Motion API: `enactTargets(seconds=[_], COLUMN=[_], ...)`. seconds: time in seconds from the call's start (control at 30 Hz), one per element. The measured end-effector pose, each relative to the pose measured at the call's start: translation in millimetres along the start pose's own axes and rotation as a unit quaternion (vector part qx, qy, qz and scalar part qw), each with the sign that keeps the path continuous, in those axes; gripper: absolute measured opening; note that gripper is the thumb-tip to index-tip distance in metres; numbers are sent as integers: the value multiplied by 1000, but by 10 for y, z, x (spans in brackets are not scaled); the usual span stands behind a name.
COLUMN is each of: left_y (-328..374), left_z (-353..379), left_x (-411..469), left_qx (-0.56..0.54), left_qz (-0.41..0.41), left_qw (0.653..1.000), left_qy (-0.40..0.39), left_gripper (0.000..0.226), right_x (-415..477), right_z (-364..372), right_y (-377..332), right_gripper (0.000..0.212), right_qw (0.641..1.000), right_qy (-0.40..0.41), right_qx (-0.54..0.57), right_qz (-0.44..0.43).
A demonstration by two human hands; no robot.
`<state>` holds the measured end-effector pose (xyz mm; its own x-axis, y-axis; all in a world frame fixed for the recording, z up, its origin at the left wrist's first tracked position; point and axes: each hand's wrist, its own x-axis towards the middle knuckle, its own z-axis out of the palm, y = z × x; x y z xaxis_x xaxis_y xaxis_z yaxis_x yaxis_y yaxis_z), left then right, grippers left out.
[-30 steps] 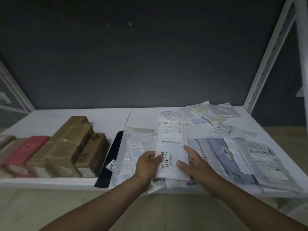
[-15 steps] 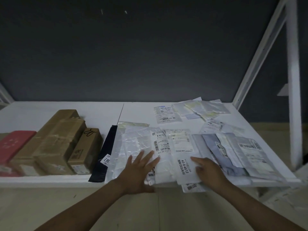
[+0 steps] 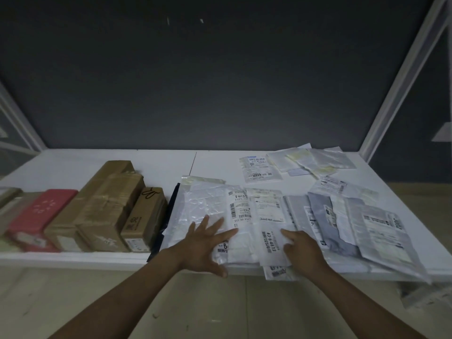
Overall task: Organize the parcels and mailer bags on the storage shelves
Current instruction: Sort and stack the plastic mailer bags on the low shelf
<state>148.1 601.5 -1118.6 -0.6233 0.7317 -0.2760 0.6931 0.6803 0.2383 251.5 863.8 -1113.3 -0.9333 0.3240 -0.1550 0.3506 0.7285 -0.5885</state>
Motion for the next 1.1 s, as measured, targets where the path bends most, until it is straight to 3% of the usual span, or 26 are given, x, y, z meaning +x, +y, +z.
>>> enactTargets(seconds=[0.27,0.47,0.57,0.63,0.73,0.93,1.1], left_y=[122,569,877,1069,1257,1202,1040], left_z=[-252,-368,-307,-248,-160,-186,-329], left_x=[-27,288,514,659,806,929,1015], left_qx=[-23,-39,-20,2,16,38,22], left_qz=[2,36,74,78,-24,-198,-207], left_qw=[999,992,987,990,996,974,962], left_qy=[-35,118,143,121,84,104,174], left_gripper=[108,110,113,119,108,100,43], right_x=[-12,-7,-85,-152,-221,-115,-18], right_z=[-221,-826,-1129,-1273,-1307,-1020,-864], right_y=[-71,23,253,455,727,738,663], right_gripper=[45,44,44,43,41,37,41], right_qw=[992,971,963,961,952,933,905], right_qy=[39,82,110,124,133,73,45], right_qx=[119,216,234,233,260,345,415], right_qz=[19,57,72,80,91,78,75])
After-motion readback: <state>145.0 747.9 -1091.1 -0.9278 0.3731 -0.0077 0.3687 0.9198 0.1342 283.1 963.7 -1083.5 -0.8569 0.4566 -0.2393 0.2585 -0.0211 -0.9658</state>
